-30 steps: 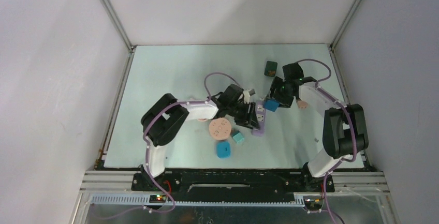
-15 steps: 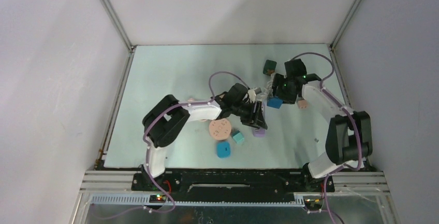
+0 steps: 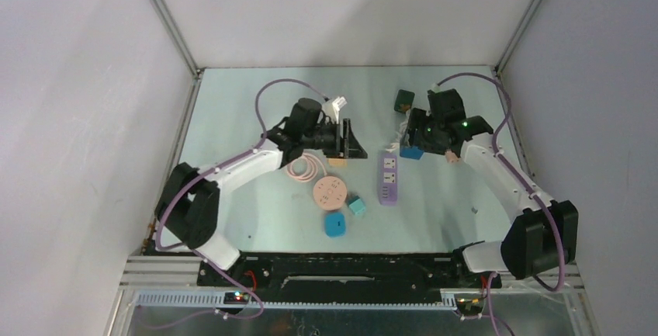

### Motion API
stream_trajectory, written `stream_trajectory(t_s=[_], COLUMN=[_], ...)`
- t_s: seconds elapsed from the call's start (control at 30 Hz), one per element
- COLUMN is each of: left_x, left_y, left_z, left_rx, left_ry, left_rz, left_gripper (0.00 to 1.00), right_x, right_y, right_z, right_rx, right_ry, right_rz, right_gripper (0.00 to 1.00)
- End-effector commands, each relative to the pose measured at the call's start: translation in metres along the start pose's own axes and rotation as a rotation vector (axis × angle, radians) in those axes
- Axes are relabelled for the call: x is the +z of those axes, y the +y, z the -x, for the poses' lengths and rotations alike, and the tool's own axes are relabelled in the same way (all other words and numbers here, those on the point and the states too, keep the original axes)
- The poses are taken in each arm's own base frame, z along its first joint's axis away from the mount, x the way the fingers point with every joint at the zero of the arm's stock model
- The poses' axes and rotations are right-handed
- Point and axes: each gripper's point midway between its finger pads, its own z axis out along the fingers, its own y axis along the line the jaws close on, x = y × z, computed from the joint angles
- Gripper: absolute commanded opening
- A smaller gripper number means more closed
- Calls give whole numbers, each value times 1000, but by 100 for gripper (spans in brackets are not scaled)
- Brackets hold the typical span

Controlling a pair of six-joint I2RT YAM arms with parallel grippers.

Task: Insert the plug
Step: Insert the plug into the socket.

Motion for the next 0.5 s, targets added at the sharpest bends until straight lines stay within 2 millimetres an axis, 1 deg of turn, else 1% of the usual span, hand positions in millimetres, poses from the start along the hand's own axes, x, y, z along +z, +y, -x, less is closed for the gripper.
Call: stream_trajectory(t_s=[0.0,0.1,0.13,0.27,0.47], left_x=[-27,-44,-51,-71,-96], left_y=[22,27,26,32,32], left_z=[-8,-8,-9,-10,-1], left_rx=[37,48,54,65,105], left_ry=[-3,-19,-28,-72,-177], left_rz=[106,154,161,223,288], left_gripper=[56,56,56,57,59], right_x=[-8,3,7,19,33], right_y=[33,46,45,52,49], right_z=[14,8,7,3,0], right_rx=[-32,-48,-52,-73,-84], right_ry=[-81,-69,-71,-68,-51], right_rz=[63,72,56,47,21], right_gripper=[0,0,0,0,0])
